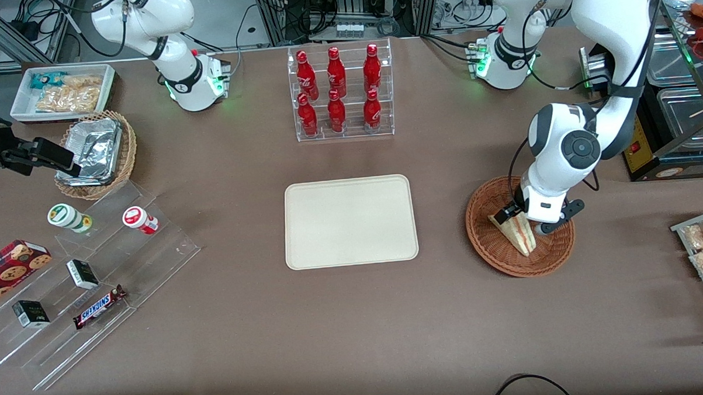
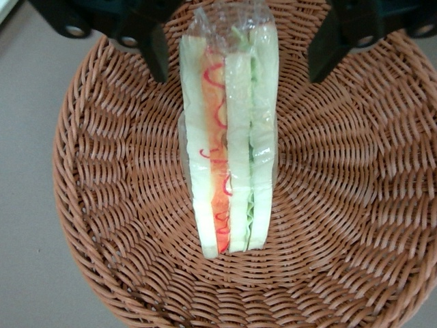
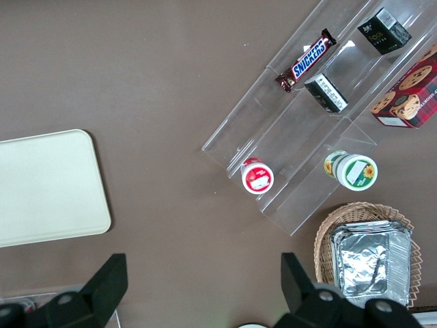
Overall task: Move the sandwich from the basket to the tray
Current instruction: 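Close the left gripper on the wrapped sandwich and lift it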
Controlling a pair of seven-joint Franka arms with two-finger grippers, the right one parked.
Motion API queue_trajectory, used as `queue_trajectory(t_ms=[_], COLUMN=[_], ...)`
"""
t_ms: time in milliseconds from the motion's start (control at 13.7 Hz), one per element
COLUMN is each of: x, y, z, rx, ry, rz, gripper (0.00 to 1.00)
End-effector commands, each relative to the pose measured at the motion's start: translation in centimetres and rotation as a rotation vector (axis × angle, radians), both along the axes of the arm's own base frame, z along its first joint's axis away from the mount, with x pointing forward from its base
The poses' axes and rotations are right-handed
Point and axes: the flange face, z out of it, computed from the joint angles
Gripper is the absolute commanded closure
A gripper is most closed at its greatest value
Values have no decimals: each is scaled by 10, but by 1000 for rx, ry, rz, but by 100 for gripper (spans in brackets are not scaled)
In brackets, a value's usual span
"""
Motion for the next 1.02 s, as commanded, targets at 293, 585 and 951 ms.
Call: queue_trajectory(t_ms=[293,585,951], x=[17,25,-10], y=[-5,-23,-177], z=[36,151,171], rx=[12,60,50], ry=[-31,97,92], rz=[2,-18,-237], gripper=[98,96,96])
